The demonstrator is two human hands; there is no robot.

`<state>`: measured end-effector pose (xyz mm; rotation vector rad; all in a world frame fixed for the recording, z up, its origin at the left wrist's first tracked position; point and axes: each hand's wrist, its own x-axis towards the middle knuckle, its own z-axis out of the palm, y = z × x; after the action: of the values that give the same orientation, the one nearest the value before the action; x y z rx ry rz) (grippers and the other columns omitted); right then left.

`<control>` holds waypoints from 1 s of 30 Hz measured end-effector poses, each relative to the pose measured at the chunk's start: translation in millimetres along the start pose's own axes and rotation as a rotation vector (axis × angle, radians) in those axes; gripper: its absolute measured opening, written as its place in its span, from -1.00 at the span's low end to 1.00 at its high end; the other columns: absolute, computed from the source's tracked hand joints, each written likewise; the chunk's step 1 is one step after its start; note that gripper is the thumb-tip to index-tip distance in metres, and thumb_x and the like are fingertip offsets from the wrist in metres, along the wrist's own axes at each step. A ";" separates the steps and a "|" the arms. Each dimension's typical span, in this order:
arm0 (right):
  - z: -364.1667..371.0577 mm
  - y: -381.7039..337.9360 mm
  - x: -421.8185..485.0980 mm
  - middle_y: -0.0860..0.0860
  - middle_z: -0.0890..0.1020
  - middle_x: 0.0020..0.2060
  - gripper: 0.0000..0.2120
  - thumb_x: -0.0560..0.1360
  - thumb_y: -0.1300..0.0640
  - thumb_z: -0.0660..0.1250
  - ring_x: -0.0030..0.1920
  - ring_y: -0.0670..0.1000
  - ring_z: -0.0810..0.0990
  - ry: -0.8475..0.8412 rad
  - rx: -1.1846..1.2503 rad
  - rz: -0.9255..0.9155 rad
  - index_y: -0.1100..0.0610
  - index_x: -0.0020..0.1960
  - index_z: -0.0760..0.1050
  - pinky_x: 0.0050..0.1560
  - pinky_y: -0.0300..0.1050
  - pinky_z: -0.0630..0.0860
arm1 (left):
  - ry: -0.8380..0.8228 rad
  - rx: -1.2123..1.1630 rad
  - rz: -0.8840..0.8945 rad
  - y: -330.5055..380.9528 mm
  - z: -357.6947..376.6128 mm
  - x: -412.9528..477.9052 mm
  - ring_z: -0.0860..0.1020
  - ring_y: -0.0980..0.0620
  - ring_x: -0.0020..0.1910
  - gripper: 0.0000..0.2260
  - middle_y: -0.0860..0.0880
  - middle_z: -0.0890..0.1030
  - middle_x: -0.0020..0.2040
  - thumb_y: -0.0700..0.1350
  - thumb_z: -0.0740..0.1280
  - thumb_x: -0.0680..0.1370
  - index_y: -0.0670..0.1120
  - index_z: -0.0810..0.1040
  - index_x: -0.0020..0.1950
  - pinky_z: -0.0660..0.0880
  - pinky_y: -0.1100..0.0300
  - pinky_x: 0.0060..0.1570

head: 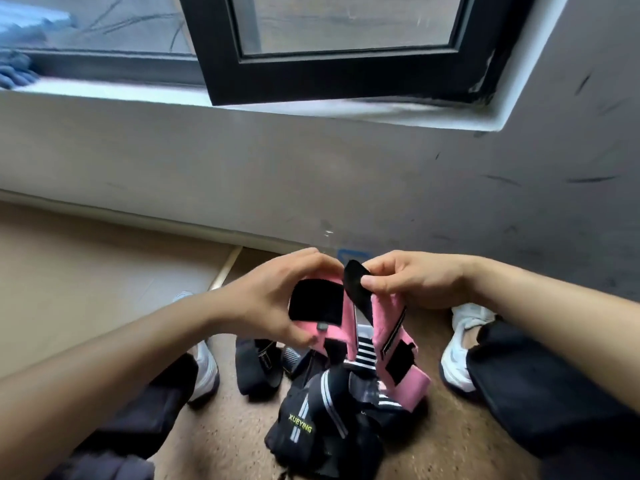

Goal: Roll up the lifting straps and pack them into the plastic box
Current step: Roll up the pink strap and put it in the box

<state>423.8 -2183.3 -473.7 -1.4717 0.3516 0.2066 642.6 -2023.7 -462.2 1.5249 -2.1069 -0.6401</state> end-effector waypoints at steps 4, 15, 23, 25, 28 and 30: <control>0.5 15.9 8.3 0.15 0.65 0.08 -0.68 0.52 -0.01 0.42 0.01 0.10 0.63 0.051 0.194 -0.055 0.14 0.20 0.63 0.21 0.10 0.50 | 0.083 -0.084 0.000 -7.3 -3.8 6.3 0.55 0.07 0.25 -0.29 0.15 0.58 0.19 -0.26 0.64 0.28 0.01 0.51 0.38 0.45 0.23 0.24; -3.9 15.8 -0.5 0.14 0.71 0.00 -0.75 0.52 0.03 0.35 -0.07 0.03 0.70 0.414 0.196 -0.279 0.10 0.09 0.70 0.05 -0.09 0.63 | 0.371 -0.360 -0.703 -17.3 26.4 7.9 0.62 0.08 -0.32 -0.60 0.05 0.70 -0.29 0.27 0.45 0.21 -0.03 0.64 -0.19 0.57 0.15 -0.28; 7.1 32.3 -2.8 0.21 0.73 -0.02 -0.75 0.63 0.07 0.31 -0.06 0.12 0.71 0.441 -0.041 -0.236 0.20 0.17 0.63 0.07 0.03 0.62 | 0.293 -1.365 -0.892 5.8 42.6 22.3 0.67 0.02 -0.28 -0.86 -0.08 0.71 -0.17 -0.10 0.31 0.61 -0.13 0.62 0.04 0.57 0.16 -0.16; 13.5 36.4 -1.7 0.17 0.73 -0.04 -0.73 0.61 0.07 0.30 -0.07 0.05 0.70 0.431 -0.064 -0.218 0.23 0.17 0.62 0.05 -0.05 0.62 | 0.352 -1.344 -0.867 5.0 47.2 22.5 0.62 0.03 -0.25 -0.88 -0.10 0.69 -0.11 -0.15 0.35 0.62 -0.14 0.62 0.13 0.59 0.23 -0.27; 25.4 42.3 0.0 -0.04 0.74 -0.11 -0.78 0.57 0.08 0.29 -0.11 -0.10 0.67 0.462 -0.057 -0.201 0.13 0.11 0.65 0.01 -0.21 0.57 | 0.412 -1.246 -0.842 0.4 52.0 22.0 0.46 -0.03 -0.19 -0.85 -0.19 0.55 -0.03 -0.22 0.36 0.63 -0.16 0.58 0.20 0.51 0.28 -0.40; 29.8 48.1 0.3 -0.06 0.72 -0.12 -0.77 0.55 0.02 0.32 -0.11 -0.11 0.62 0.566 -0.034 -0.196 0.10 0.06 0.68 0.00 -0.19 0.53 | 0.437 -1.180 -0.810 -3.0 52.7 21.0 0.37 -0.06 -0.18 -0.84 -0.18 0.45 -0.04 -0.24 0.37 0.63 -0.19 0.54 0.21 0.40 0.20 -0.38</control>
<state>410.5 -2149.1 -516.8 -1.5716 0.6549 -0.3723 606.8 -2039.2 -503.4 1.4582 -0.4451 -1.3256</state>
